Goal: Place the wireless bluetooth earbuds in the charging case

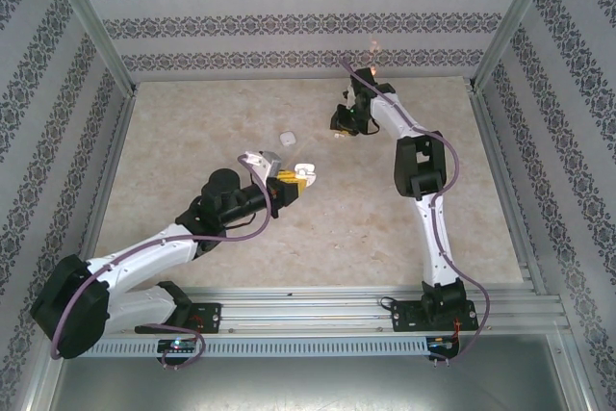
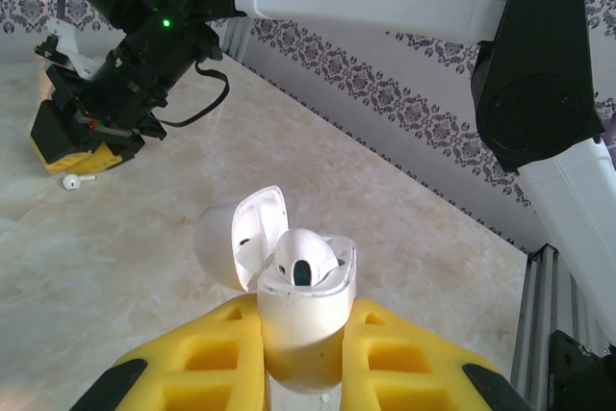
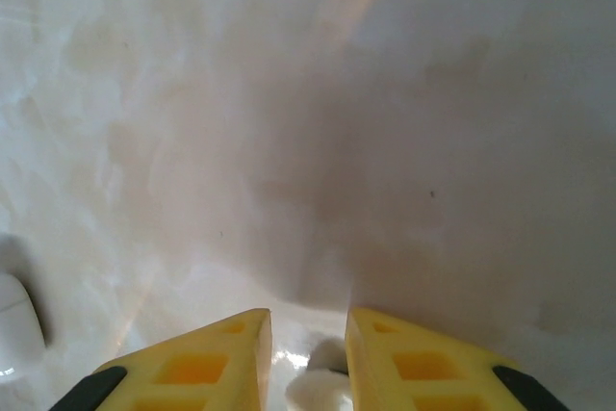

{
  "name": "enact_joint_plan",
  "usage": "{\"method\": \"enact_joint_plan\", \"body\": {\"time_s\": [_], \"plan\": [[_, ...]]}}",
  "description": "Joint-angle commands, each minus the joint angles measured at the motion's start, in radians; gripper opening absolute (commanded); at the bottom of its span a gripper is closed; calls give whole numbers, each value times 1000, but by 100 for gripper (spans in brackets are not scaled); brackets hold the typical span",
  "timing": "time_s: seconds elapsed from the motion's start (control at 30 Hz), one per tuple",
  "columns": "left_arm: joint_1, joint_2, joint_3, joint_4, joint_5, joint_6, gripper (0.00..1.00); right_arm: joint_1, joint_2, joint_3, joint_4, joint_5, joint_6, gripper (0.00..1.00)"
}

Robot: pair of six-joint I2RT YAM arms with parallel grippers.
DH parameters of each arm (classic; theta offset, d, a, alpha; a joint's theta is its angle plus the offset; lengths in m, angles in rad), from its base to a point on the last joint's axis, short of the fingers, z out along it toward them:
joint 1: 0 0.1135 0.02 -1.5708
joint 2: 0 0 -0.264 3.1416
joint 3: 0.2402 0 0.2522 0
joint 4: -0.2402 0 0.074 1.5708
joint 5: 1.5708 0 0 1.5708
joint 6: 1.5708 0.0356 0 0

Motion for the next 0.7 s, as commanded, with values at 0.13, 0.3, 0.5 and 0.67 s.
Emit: {"method": "enact_joint_plan", "body": {"time_s": [0.13, 0.3, 0.5, 0.67], "plan": [[10, -70, -31, 12, 8, -17, 0, 41, -197, -316, 15, -15, 11, 27], [11, -101, -43, 5, 9, -20, 0, 71, -300, -535, 91, -48, 29, 23], [9, -157, -65, -24, -2, -25, 0, 124, -395, -706, 123, -49, 33, 15], [9, -186, -81, -43, -16, -26, 0, 129, -429, -661, 91, 33, 46, 18]]}}
